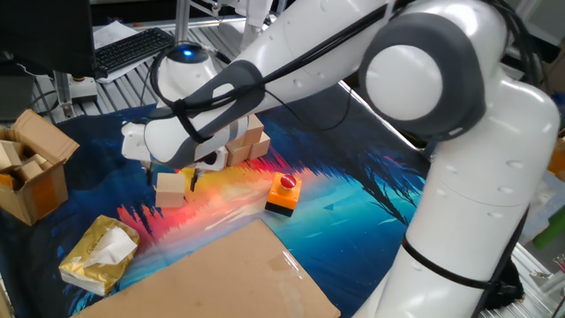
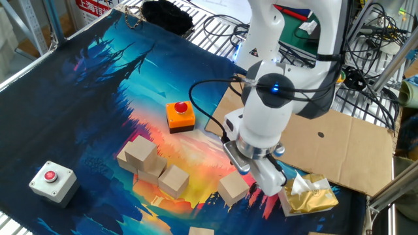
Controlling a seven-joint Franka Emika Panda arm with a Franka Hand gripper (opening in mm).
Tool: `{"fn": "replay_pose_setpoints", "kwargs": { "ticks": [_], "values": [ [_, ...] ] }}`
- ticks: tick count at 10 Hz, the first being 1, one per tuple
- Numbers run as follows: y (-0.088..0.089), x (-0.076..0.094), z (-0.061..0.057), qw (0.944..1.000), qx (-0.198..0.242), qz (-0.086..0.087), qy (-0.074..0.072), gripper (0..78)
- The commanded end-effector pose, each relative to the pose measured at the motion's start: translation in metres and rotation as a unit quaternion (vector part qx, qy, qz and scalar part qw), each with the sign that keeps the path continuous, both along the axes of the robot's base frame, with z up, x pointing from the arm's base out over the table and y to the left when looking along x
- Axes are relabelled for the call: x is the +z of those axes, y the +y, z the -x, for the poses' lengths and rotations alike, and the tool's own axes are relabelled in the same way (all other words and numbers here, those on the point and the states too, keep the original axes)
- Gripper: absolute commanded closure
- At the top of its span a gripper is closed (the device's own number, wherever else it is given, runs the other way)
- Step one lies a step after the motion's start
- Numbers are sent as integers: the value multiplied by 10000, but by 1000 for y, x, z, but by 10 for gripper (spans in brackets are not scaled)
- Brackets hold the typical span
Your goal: Stack the blocks into a pyramid shape
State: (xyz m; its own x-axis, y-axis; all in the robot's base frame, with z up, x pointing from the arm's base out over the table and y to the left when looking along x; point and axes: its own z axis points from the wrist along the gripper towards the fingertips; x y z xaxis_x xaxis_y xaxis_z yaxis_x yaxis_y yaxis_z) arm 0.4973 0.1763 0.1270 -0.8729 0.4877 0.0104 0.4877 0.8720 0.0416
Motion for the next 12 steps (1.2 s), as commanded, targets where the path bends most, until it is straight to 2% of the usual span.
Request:
{"fn": "replay_pose_setpoints", "kwargs": {
  "ticks": [1,6,12],
  "values": [
    [1,-3,-4,10000,1,-11,-22,1],
    [2,-10,-15,10000,50,17,-30,1],
    [-1,-17,-18,9999,81,46,-78,1]
  ]
}}
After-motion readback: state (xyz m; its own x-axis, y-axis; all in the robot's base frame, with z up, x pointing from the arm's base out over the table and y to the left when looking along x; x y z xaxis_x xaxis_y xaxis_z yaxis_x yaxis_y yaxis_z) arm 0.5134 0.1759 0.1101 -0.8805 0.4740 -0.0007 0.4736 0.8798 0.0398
